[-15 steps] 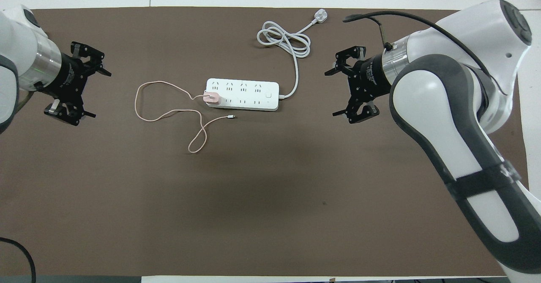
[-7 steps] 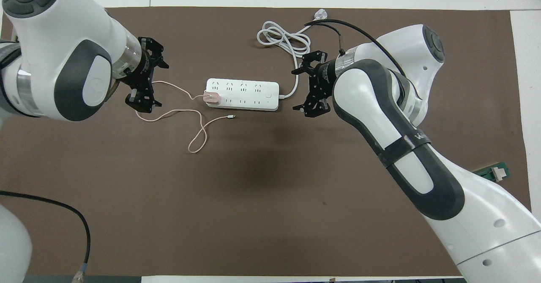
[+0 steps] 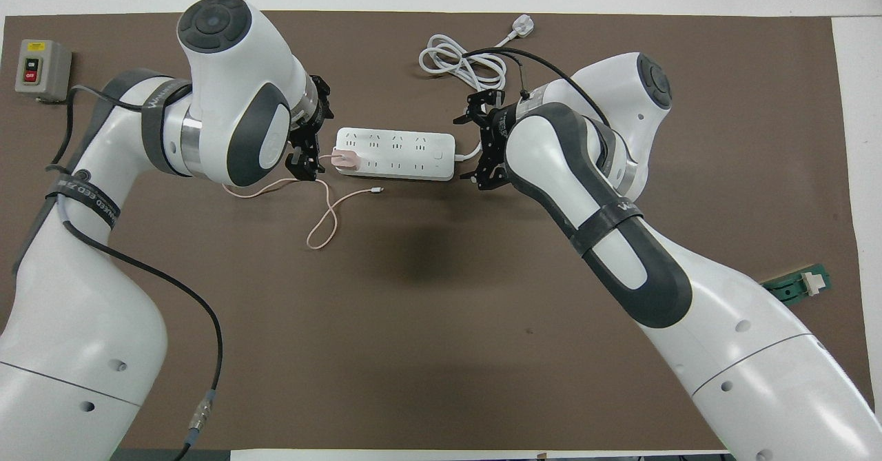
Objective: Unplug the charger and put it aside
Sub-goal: 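Grasp the pink charger with the left gripper while the right gripper grips the strip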
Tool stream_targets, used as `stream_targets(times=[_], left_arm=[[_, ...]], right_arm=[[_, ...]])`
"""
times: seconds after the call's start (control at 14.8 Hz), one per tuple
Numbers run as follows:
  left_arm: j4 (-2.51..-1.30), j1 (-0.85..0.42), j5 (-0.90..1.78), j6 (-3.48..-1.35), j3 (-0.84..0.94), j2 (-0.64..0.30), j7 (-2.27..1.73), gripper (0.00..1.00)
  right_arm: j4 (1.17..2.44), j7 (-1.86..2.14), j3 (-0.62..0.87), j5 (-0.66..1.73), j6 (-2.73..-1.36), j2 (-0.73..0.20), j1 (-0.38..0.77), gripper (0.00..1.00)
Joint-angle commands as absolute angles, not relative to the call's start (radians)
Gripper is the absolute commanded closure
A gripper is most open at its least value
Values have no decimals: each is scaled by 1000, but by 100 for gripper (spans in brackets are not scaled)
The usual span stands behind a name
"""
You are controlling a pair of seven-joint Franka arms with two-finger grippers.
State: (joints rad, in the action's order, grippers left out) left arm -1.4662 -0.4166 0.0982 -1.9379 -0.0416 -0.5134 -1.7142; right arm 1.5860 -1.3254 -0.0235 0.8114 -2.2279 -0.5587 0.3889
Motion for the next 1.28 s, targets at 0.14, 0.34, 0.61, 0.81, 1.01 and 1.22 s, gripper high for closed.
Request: stream_targets(times=[0.14, 0.34, 0.61, 0.81, 1.01, 1.22], left_arm=[[-1433, -419, 80, -1954, -61, -549, -1733, 0], [-1437, -417, 78, -1959, -61, -552, -1730, 0], [-1447, -428, 80, -2003, -61, -572, -1736, 0], [-1443, -443, 81, -2003, -60, -577, -1759, 0], [-1447, -457, 80, -1997, -61, -575, -1779, 0], [-1471, -460, 78, -1996, -61, -549, -1789, 0]], right_arm=[[1588, -1301, -21, 903, -2318, -606, 452, 0], [1582, -1298, -20, 900, -2384, -650, 457, 0], [1578, -1290, -21, 902, -2401, -666, 457, 0], [1578, -1264, -21, 902, -2401, -670, 457, 0], [1578, -1241, -21, 902, -2405, -672, 457, 0], [1572, -1241, -21, 896, -2404, -683, 456, 0]])
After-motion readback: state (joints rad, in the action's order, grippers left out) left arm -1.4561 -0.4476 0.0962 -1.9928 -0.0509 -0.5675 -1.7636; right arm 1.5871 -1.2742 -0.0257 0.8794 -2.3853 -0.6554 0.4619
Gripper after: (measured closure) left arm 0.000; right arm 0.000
